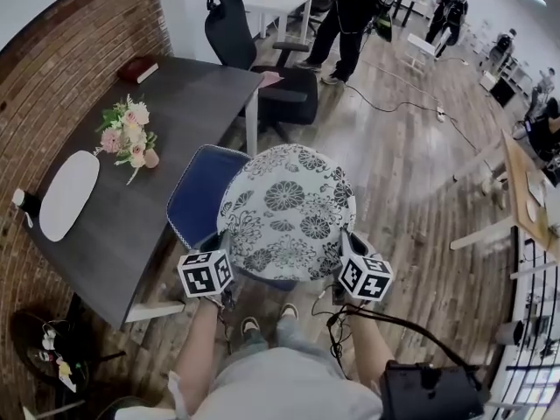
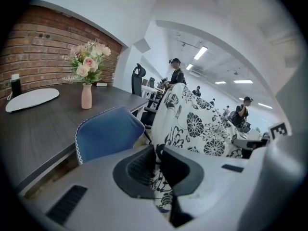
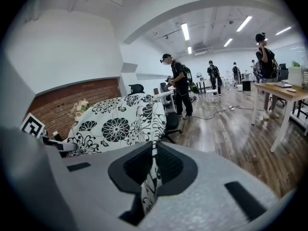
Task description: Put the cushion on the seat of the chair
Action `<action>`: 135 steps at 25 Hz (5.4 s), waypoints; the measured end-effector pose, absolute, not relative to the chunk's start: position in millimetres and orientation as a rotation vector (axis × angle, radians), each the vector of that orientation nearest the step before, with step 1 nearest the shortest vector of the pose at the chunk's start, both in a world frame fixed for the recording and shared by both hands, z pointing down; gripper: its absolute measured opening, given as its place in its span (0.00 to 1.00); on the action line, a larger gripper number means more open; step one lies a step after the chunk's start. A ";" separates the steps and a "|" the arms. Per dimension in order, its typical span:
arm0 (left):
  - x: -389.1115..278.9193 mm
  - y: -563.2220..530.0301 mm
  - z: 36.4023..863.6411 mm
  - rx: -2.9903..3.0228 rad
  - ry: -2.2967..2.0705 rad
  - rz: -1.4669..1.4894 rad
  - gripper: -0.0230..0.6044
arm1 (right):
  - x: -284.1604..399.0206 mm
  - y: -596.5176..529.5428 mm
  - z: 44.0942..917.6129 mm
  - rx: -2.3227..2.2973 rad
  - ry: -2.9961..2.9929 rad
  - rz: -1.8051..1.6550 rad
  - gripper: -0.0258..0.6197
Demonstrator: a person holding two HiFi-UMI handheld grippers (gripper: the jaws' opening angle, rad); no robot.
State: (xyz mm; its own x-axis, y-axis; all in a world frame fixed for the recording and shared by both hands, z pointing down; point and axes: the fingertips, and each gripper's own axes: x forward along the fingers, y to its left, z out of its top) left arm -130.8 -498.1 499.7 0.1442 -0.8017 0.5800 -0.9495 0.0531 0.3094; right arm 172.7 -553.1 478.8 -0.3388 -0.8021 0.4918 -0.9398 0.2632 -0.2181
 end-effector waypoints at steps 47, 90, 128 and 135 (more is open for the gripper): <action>-123.5 -494.0 810.5 1.379 -1.505 0.568 0.06 | 168.8 -580.3 780.5 1.269 -2.000 0.966 0.06; -129.6 -481.7 869.3 1.167 -1.809 0.928 0.07 | 185.8 -611.0 863.1 1.114 -1.934 0.888 0.08; -114.6 -443.2 829.2 1.065 -1.935 0.802 0.18 | 217.6 -605.1 835.4 1.218 -1.931 0.943 0.34; -80.2 -458.5 709.7 1.329 -1.965 0.493 0.13 | 209.9 -584.0 739.3 1.306 -2.035 0.932 0.34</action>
